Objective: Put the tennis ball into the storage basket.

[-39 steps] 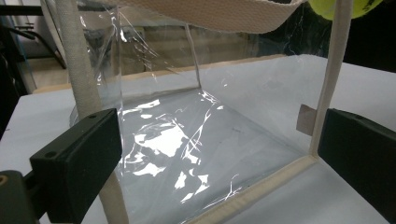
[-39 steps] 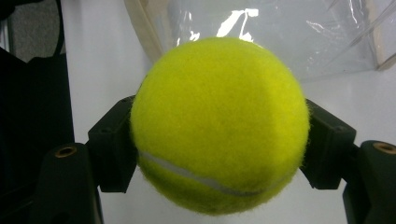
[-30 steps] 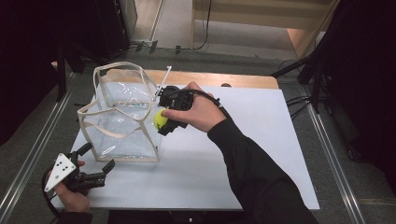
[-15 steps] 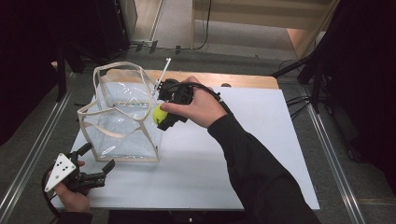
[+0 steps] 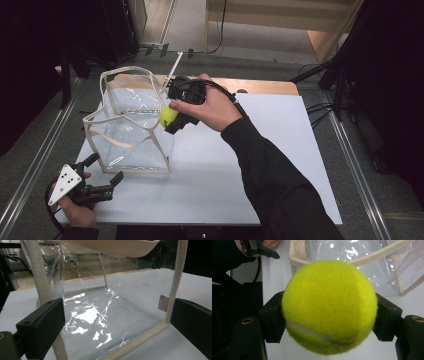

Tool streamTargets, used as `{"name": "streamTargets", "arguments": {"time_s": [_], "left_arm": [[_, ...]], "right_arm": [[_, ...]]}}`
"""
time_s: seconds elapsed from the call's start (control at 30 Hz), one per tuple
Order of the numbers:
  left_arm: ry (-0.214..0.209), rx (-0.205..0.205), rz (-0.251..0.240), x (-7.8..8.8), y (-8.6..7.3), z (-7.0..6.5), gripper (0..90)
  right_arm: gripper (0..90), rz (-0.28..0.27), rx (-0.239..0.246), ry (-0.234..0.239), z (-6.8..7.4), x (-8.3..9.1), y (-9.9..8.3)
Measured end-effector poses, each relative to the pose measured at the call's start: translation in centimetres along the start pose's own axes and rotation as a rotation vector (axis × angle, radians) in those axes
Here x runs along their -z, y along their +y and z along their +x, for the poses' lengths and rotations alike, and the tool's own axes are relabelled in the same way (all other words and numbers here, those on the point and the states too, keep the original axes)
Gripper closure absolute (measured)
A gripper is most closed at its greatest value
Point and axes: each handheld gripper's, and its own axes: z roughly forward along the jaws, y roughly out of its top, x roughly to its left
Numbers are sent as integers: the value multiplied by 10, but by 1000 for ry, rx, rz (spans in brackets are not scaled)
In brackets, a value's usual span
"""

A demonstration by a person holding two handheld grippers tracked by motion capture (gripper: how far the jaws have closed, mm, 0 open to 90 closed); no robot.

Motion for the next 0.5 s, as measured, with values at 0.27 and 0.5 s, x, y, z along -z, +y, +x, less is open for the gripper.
{"name": "streamTargets", "arguments": {"time_s": [0.27, 0.5], "left_arm": [[1, -1, 0, -1, 0, 0, 0], [2, 1, 0, 0, 0, 0, 0]], "right_arm": [[240, -3, 3, -6, 0, 6, 5], [240, -10, 3, -6, -1, 11, 10]]}}
